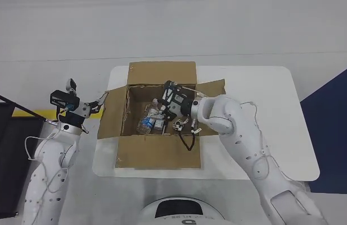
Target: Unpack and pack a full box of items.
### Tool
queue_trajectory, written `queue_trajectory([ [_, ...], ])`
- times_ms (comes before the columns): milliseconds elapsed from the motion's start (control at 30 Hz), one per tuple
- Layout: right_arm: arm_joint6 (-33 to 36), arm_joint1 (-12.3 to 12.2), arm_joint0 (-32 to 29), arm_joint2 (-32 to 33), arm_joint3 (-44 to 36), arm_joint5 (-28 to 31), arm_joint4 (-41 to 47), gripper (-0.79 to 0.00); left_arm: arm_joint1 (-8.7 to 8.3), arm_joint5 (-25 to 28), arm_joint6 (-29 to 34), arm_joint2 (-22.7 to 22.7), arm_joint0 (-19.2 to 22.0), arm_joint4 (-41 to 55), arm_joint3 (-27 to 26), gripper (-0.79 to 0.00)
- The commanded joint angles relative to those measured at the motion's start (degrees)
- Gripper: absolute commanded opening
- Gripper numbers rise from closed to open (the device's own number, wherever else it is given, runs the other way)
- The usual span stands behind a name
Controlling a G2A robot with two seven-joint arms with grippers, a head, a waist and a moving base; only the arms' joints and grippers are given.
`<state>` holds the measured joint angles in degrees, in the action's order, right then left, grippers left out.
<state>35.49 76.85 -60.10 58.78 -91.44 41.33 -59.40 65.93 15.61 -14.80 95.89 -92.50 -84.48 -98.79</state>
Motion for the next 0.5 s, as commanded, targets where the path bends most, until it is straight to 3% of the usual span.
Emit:
queue_trajectory([
  [0,6.5,-0.3,0.6,-0.3,-0.5,2.5,3.6,0.0,0.0,0.0,0.0,0.0,0.0,0.0,0.0,0.0],
  [67,12.2,-0.5,1.4,-1.4,-1.0,3.0,5.4,0.0,0.0,0.0,0.0,0.0,0.0,0.0,0.0,0.0],
  [267,26.9,0.4,8.6,-6.9,4.7,-4.9,7.3,0.0,0.0,0.0,0.0,0.0,0.0,0.0,0.0,0.0],
  [467,34.7,1.9,16.9,-16.3,12.2,-7.2,7.8,0.0,0.0,0.0,0.0,0.0,0.0,0.0,0.0,0.0],
])
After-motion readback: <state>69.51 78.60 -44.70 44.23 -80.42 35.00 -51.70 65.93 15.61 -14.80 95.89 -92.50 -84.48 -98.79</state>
